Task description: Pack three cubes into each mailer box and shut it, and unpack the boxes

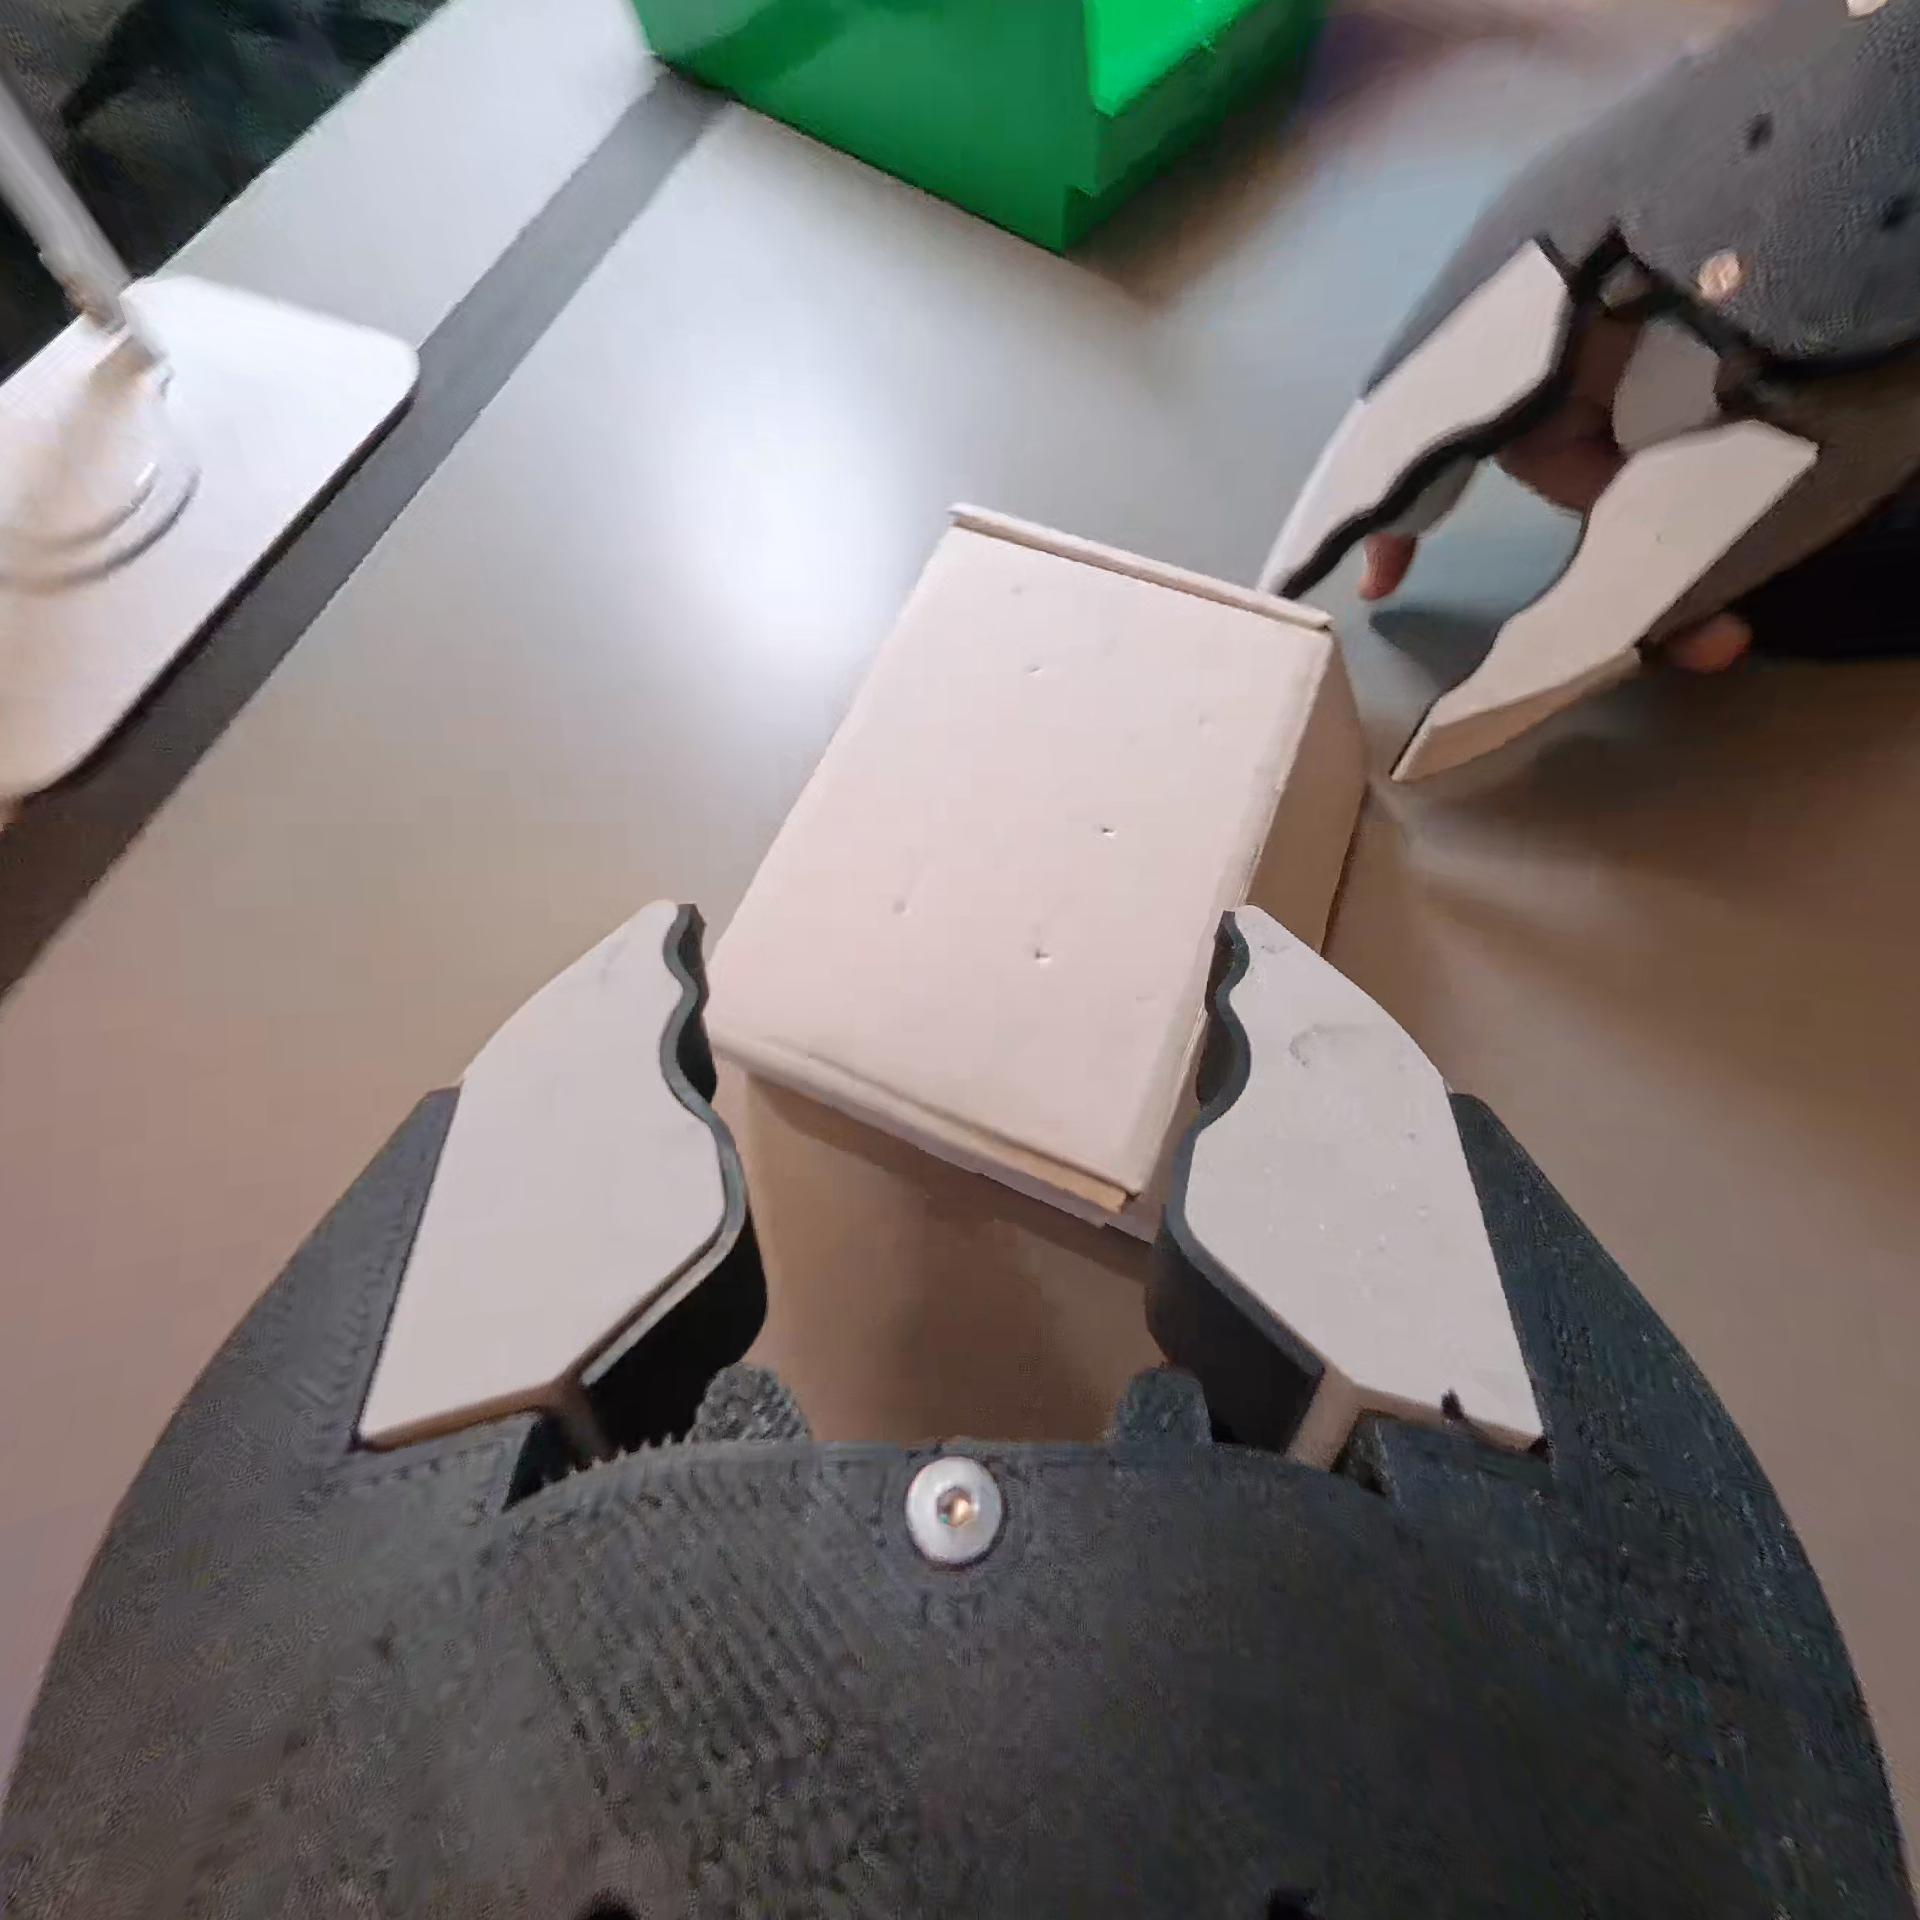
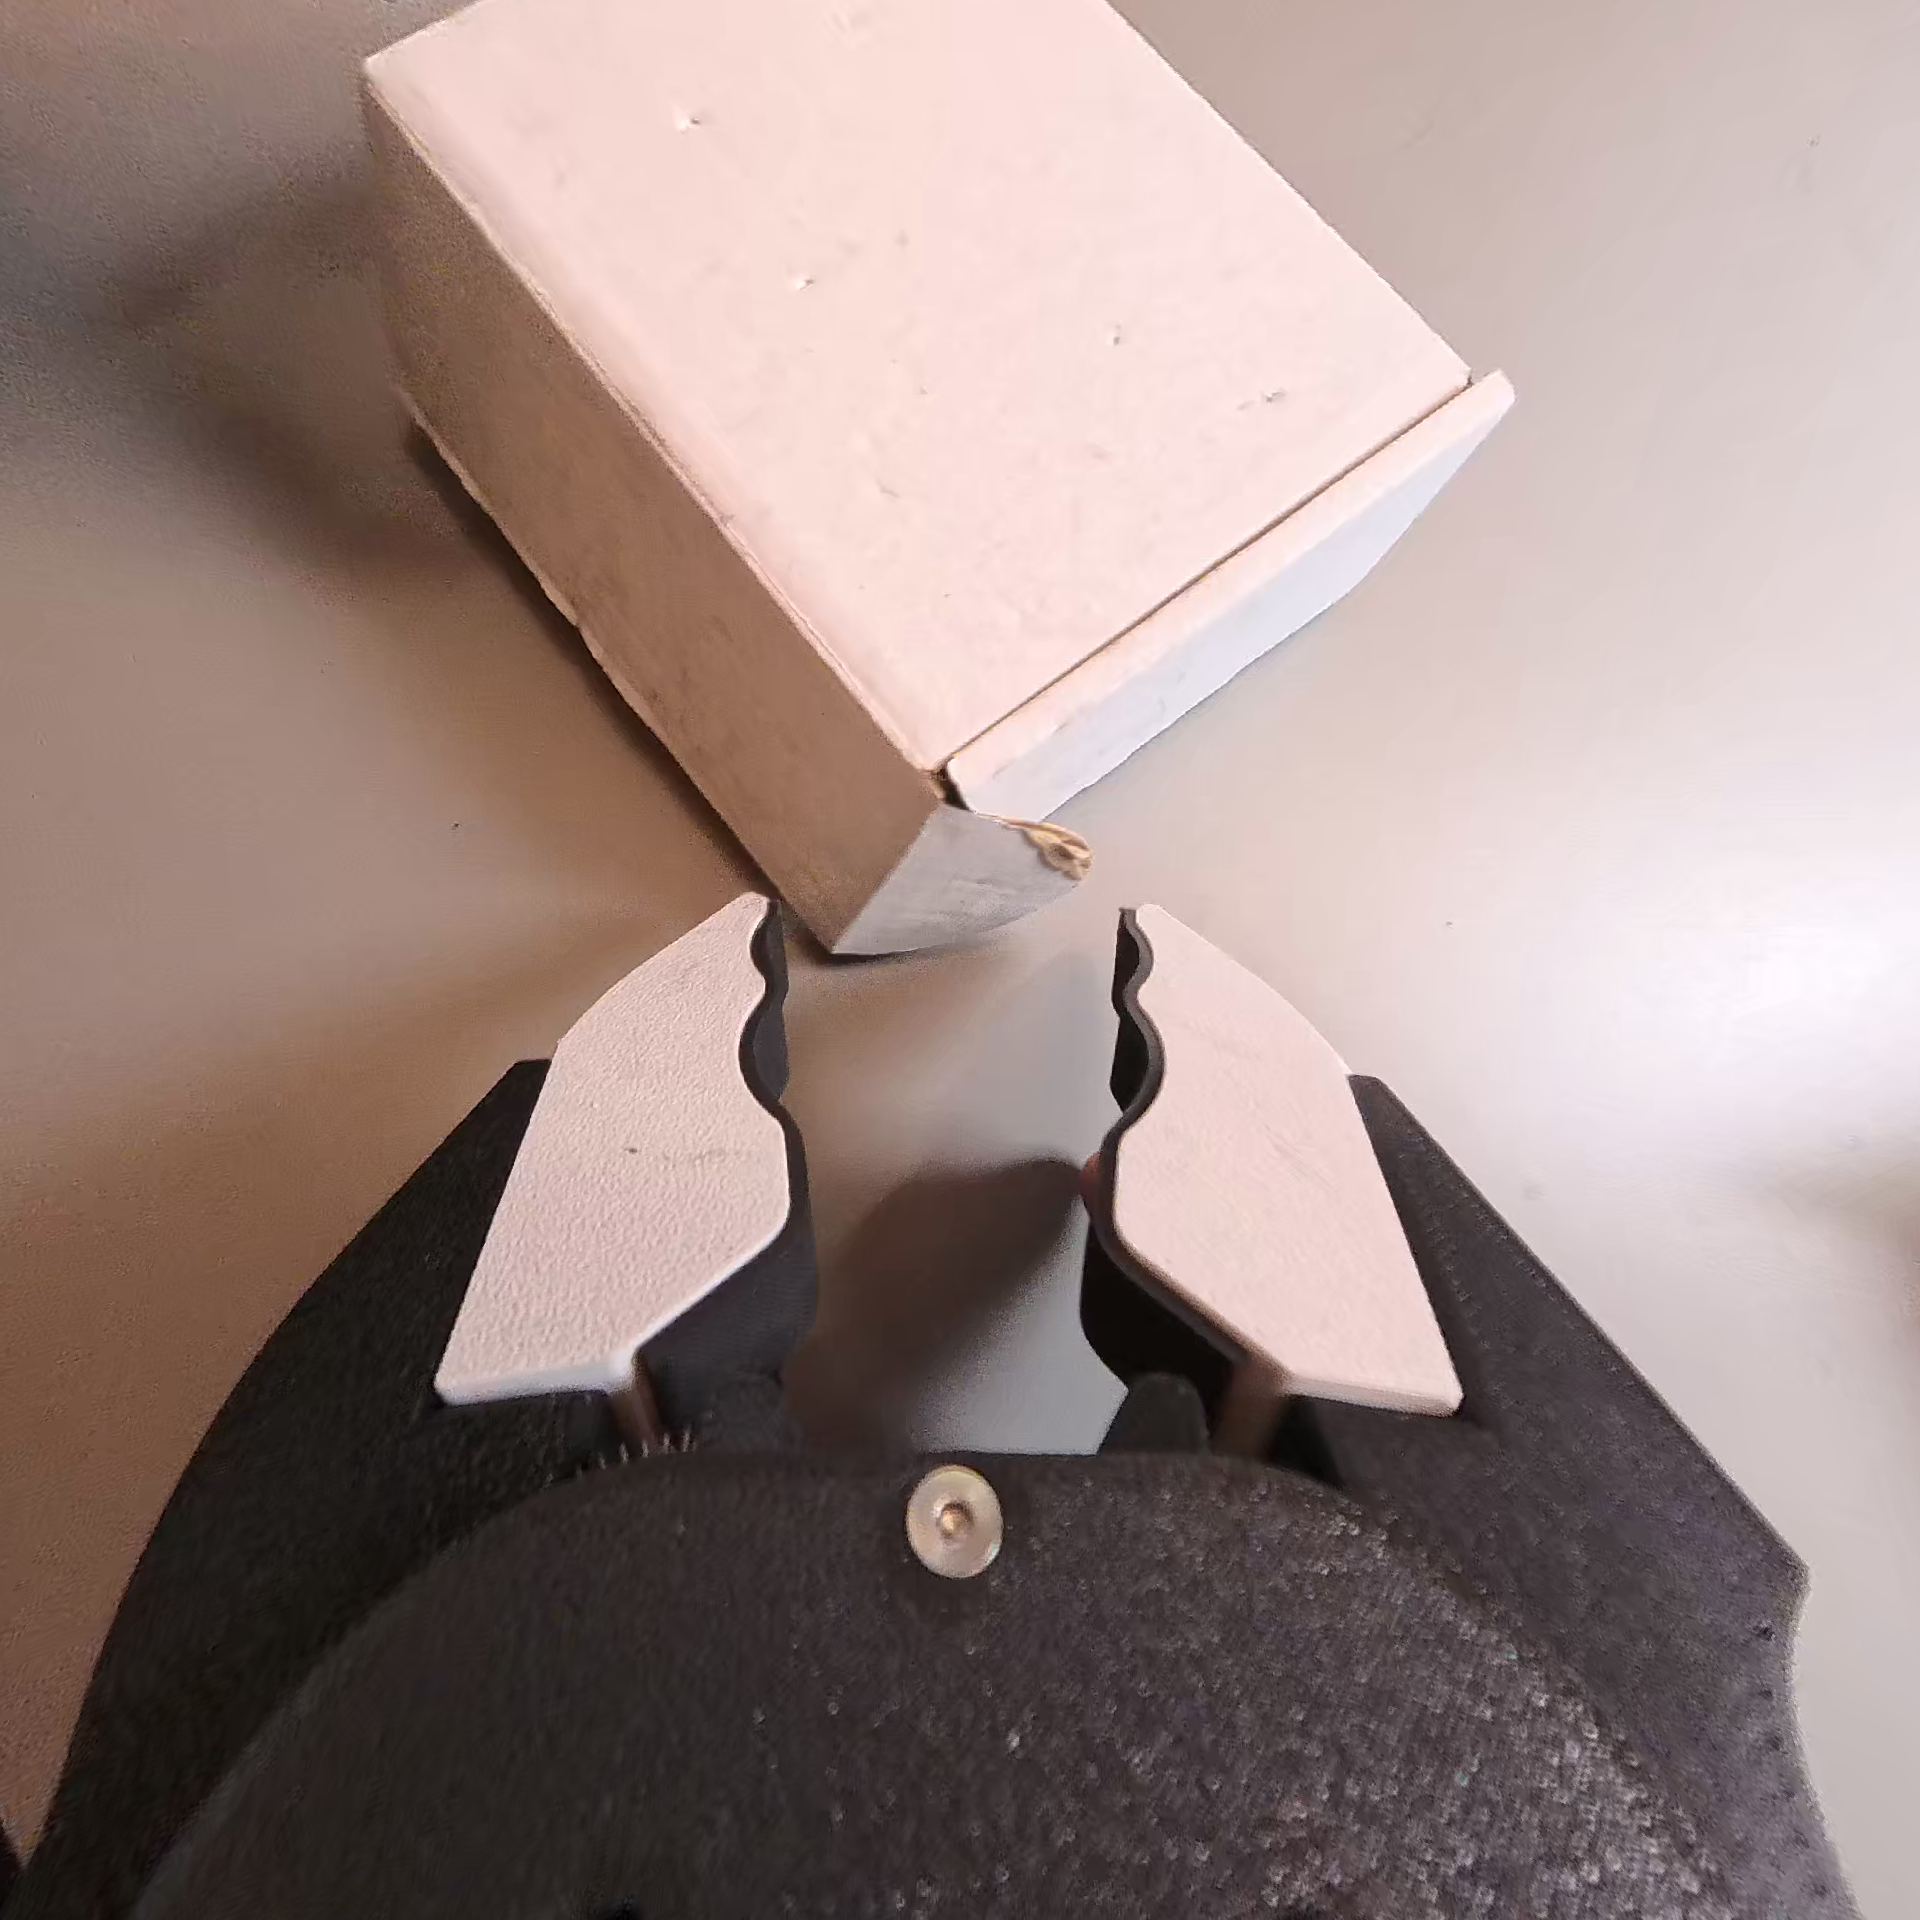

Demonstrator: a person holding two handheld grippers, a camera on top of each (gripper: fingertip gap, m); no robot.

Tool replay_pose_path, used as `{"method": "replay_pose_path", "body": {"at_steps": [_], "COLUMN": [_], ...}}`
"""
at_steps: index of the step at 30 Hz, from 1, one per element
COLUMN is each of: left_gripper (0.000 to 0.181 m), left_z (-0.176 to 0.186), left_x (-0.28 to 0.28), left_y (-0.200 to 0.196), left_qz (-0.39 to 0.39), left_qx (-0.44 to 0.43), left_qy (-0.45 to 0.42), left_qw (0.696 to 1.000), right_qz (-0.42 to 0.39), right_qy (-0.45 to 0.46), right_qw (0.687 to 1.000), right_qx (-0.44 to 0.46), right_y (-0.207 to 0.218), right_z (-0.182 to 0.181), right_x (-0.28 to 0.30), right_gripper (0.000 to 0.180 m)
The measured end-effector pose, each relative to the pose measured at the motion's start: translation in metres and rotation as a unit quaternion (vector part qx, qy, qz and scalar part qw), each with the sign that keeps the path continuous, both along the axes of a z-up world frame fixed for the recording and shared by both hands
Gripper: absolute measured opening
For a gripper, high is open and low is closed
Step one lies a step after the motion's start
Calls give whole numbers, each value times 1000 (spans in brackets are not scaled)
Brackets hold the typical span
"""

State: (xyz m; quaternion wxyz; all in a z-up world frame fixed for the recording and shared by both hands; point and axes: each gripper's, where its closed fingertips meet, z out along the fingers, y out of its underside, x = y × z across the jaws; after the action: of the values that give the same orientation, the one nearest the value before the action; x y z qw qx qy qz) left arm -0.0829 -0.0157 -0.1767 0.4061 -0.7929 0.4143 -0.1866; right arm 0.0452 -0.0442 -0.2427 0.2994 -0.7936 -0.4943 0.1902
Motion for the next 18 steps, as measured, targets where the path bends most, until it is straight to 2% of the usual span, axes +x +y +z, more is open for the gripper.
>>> {"method": "replay_pose_path", "body": {"at_steps": [1,4,6,12,18], "left_gripper": [95,108,111,113,116], "left_z": [-2,-26,-36,-45,-49], "left_x": [6,21,29,29,29], "left_y": [3,9,6,2,2], "left_qz": [-31,-112,-147,-163,-156], "left_qx": [5,-22,-77,-119,-122], "left_qy": [28,123,140,182,214], "left_qw": [999,986,976,962,957], "right_qz": [5,11,5,19,43], "right_qy": [-1,-19,-21,-1,43], "right_qw": [1000,1000,1000,1000,992], "right_qx": [-1,4,12,-25,-114], "right_y": [-2,-4,-1,-3,-10], "right_z": [0,-5,-5,-4,2], "right_x": [-1,-3,-2,-1,-2], "right_gripper": [60,55,47,31,10]}}
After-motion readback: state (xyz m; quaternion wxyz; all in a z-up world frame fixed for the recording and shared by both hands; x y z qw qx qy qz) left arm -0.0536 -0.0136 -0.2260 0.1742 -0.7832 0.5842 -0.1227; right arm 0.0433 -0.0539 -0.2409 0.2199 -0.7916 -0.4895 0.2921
